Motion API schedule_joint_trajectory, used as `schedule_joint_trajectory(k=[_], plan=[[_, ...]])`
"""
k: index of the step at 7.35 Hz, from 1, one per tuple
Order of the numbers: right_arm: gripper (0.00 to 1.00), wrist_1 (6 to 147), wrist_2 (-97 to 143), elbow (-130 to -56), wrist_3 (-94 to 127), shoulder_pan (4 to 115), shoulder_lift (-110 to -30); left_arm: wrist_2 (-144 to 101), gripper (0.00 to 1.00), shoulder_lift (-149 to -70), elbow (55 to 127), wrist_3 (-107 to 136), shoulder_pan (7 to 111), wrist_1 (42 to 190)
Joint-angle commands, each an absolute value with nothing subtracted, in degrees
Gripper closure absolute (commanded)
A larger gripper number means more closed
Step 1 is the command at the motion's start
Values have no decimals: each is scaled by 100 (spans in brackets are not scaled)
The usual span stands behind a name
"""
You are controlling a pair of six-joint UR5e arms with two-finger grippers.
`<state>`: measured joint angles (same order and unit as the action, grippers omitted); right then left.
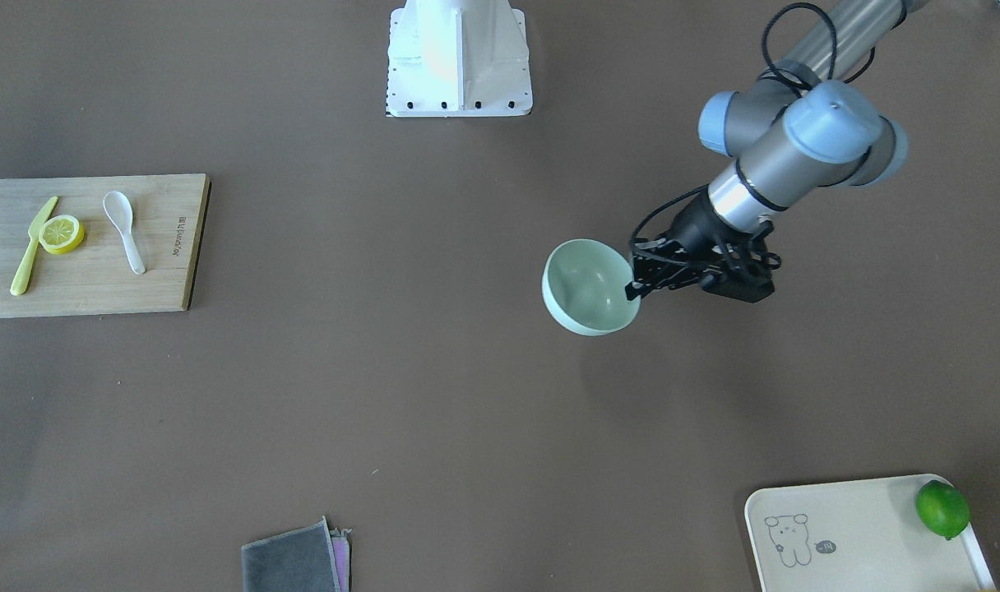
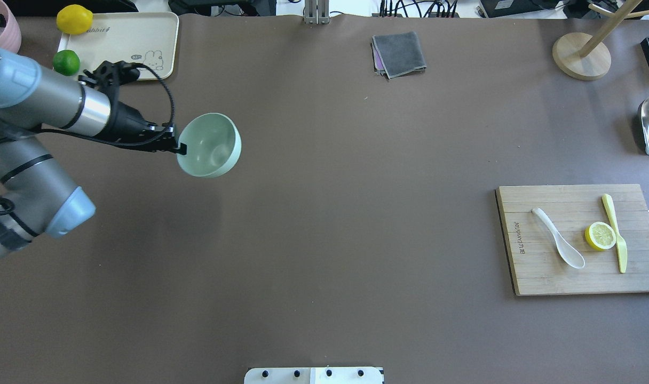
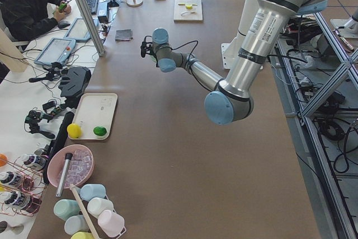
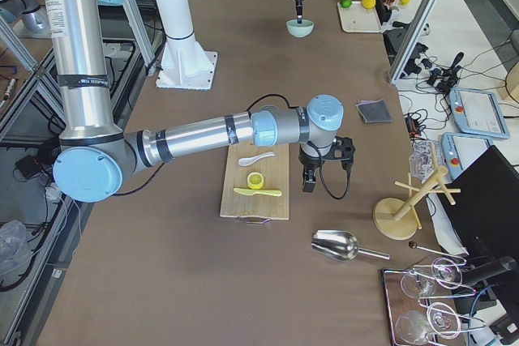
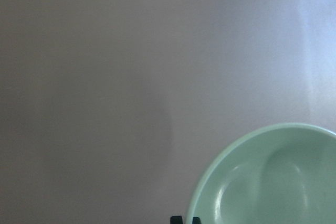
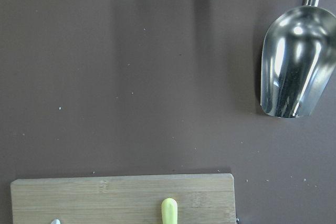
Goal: Place spoon in bowl
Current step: 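Grip the bowl rim with the left gripper and slide it toward the table center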
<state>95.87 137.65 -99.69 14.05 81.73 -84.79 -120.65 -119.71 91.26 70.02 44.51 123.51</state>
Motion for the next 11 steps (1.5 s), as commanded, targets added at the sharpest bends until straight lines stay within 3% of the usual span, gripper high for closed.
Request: schedule_joint_trajectory(k=[1, 4, 6, 7, 8, 11], plan=[[0, 9284, 13922, -10089, 1354, 7903, -8534, -11261, 100, -12804, 9088, 7049, 3895, 11358], [0, 9185, 13913, -10264, 1345, 7551, -8578, -10047, 100, -13112, 8537, 7049, 3078, 11232], [0, 9185, 13887, -10634, 1424, 7217, -8753, -10020, 100, -13096, 8552, 7049, 2988, 11206], [0, 9193, 13843, -10696, 1424, 7172, -8780, -10028, 61, -13087, 8595, 7058, 2997, 11206], [0, 9185, 13756, -10696, 1424, 7067, -8780, -10054, 3, -13104, 8709, 7075, 3006, 11267], [0, 9184, 13336, -10862, 1415, 6506, -8798, -10255, 2, -13087, 9481, 7040, 3408, 10657]])
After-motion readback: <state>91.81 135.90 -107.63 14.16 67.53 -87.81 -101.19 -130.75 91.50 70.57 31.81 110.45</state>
